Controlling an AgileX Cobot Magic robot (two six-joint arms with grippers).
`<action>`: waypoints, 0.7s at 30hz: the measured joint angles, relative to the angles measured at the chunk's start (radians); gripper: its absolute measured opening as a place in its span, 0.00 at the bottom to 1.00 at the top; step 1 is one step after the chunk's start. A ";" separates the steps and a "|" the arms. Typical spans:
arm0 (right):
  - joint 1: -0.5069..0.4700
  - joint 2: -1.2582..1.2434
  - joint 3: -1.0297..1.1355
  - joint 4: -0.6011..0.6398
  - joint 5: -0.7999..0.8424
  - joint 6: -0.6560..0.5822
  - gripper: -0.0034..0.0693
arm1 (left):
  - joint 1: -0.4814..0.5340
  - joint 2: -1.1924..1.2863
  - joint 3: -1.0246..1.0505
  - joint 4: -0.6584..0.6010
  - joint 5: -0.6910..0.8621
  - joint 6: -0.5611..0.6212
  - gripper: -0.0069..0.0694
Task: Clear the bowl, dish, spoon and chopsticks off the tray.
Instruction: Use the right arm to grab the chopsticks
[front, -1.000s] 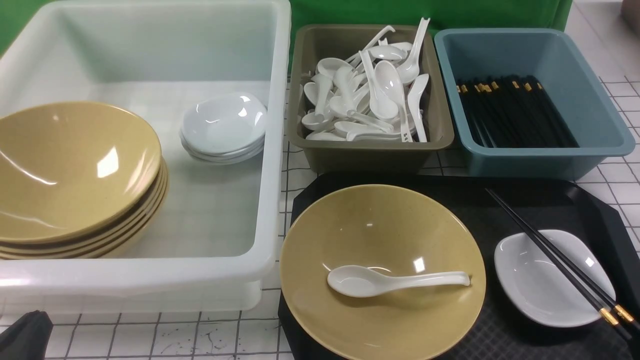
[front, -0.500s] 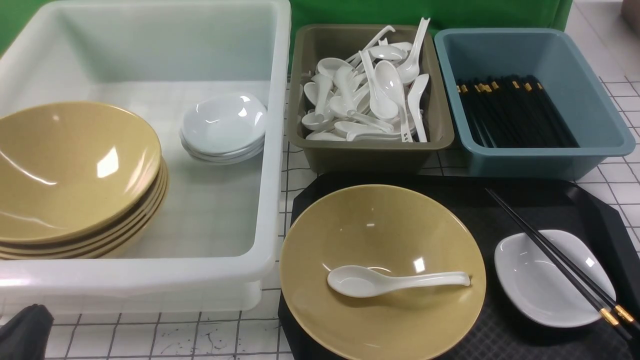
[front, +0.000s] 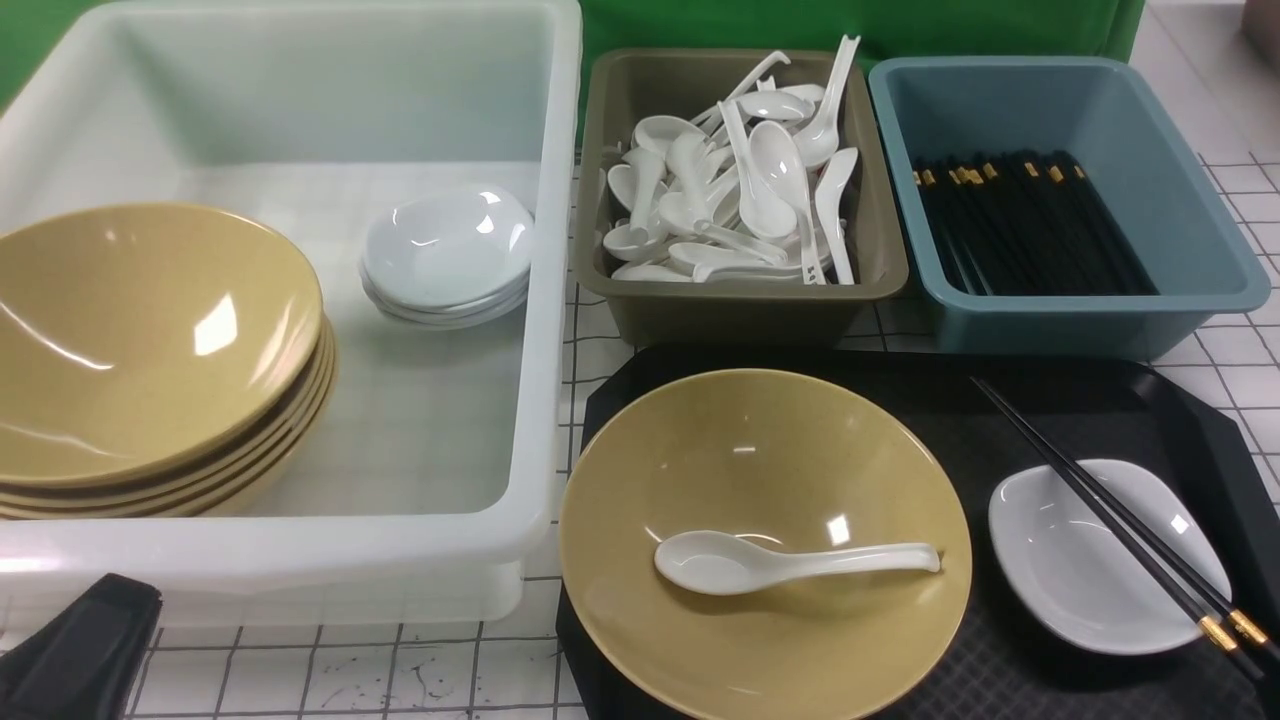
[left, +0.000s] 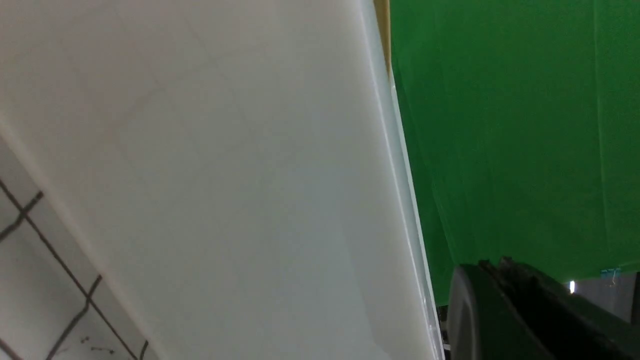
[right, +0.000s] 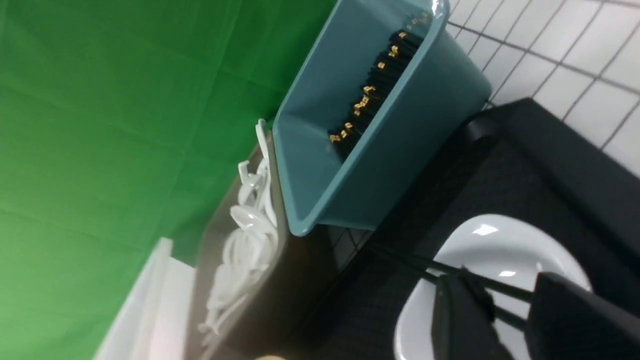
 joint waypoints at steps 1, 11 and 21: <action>0.000 0.000 0.000 0.000 -0.002 -0.017 0.37 | 0.000 0.000 0.000 -0.001 0.000 0.001 0.08; 0.076 0.007 -0.050 0.017 0.016 -0.266 0.29 | 0.000 0.025 -0.234 0.104 0.127 0.440 0.08; 0.302 0.450 -0.551 0.016 0.385 -0.831 0.10 | 0.000 0.519 -0.663 0.522 0.594 0.538 0.08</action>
